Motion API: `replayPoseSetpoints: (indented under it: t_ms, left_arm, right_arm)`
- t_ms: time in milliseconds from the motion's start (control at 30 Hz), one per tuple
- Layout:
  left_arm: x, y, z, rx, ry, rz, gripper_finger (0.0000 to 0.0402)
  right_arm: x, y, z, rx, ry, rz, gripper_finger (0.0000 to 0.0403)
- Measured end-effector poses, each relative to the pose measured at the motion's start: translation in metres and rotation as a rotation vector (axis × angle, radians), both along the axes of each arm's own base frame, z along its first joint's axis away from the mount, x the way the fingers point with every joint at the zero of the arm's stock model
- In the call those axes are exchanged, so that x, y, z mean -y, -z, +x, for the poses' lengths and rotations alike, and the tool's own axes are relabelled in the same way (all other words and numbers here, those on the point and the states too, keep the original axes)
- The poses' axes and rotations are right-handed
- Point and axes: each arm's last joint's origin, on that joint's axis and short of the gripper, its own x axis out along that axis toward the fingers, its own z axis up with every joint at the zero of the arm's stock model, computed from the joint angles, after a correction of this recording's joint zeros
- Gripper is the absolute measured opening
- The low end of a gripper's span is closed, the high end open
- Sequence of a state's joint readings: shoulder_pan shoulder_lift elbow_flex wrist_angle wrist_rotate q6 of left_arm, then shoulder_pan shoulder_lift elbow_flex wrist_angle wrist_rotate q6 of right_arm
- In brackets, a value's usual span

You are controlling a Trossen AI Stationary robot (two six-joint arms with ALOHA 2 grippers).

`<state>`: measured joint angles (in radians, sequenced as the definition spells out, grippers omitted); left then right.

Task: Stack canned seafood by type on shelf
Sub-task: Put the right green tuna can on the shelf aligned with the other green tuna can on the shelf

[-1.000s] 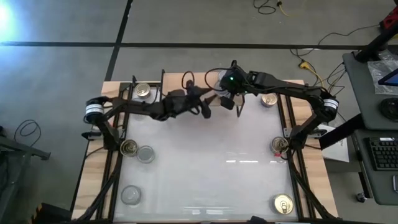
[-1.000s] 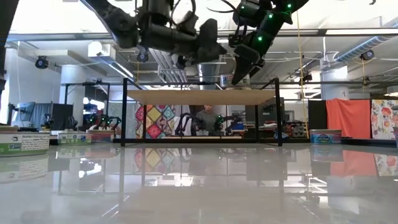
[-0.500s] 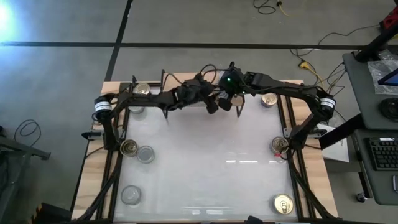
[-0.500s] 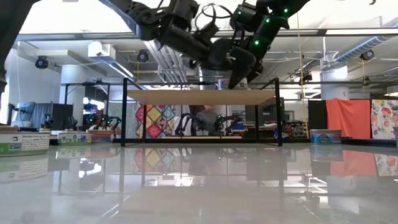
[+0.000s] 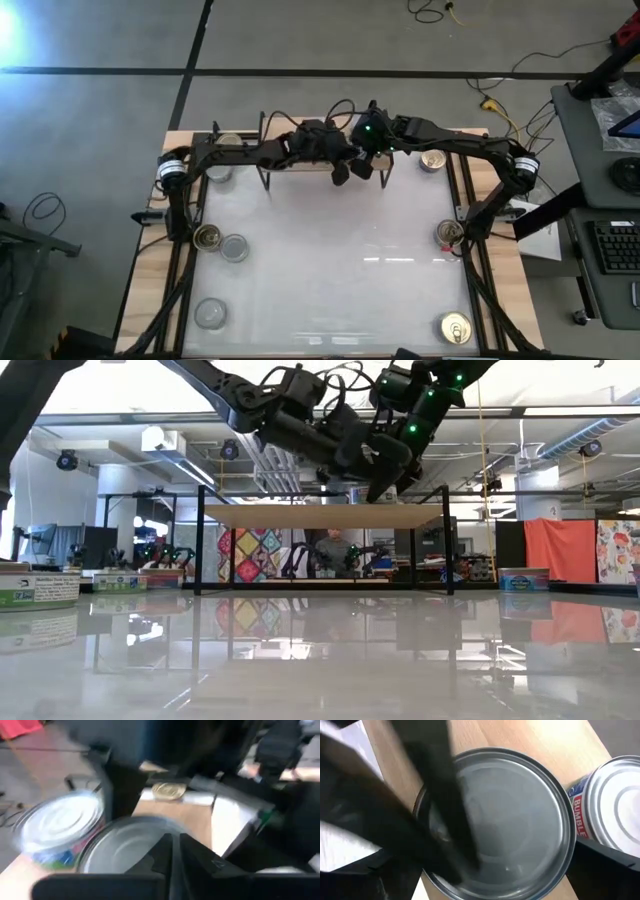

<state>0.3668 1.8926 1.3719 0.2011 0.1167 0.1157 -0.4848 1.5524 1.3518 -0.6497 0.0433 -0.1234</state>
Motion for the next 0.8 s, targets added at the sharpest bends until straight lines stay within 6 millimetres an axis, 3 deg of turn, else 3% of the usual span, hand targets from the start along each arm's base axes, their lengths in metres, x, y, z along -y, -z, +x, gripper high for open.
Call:
replayPoseSetpoints:
  t_ms: [333,800]
  left_arm:
    - [-0.008,0.013,0.020,0.016,0.024,-0.069,0.0000]
    - [-0.008,0.021,0.022,-0.003,0.028,-0.089,0.0000]
  right_arm:
    - [0.000,0.001,-0.002,-0.019,-0.001,0.005,0.0400]
    - [-0.003,-0.001,-0.007,-0.044,-0.005,0.019,0.0400]
